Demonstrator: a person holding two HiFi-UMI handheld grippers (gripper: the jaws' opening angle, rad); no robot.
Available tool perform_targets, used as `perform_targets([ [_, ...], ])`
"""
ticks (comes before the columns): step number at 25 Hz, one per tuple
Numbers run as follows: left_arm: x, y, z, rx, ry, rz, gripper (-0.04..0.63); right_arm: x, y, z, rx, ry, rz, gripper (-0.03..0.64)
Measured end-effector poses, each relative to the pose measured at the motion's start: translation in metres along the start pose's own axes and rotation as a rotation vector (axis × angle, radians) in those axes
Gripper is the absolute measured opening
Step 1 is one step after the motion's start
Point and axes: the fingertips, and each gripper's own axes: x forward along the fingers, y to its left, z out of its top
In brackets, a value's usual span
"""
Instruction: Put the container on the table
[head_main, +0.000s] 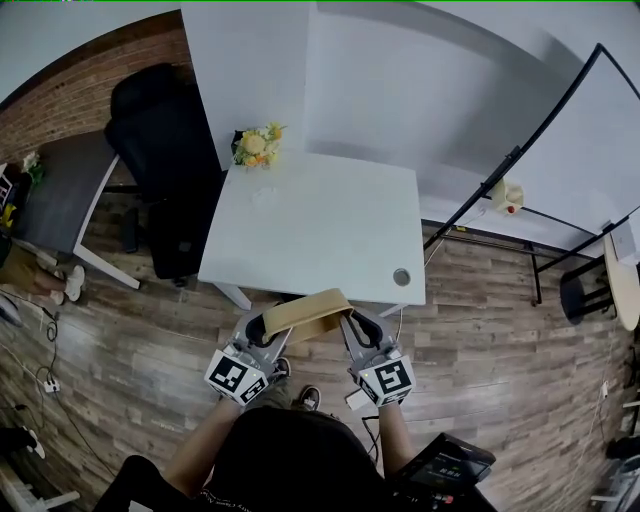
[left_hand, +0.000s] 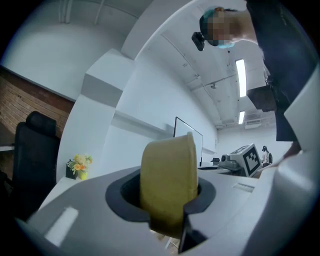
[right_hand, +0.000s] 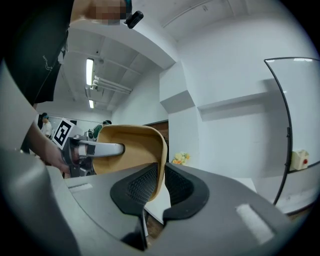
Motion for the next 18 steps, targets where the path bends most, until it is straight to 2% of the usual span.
perform_targets([
  [3, 0.01, 0.012, 0.005, -0.016, -0.01, -0.06, 0.109, 0.021, -0.004, 0.001, -0.024, 0.021, 0.002, 0.063],
  [5, 0.013, 0.024, 0.005, -0.016, -0.007, -0.074, 0.109, 0.033, -0.005, 0.001, -0.028, 0.032, -0.02, 0.05],
  [8, 0.016, 0.043, 0.004, -0.028, 0.003, -0.076, 0.109, 0.051, -0.005, -0.002, -0.045, 0.08, -0.072, 0.043],
  [13, 0.018, 0.066, -0.002, -0.017, 0.034, -0.081, 0.109, 0.076, -0.007, 0.0, -0.014, 0.091, -0.161, 0.026],
  [18, 0.024, 0.091, -0.02, 0.017, 0.108, -0.033, 0.134, 0.094, -0.014, -0.003, -0.031, 0.143, -0.222, 0.017],
])
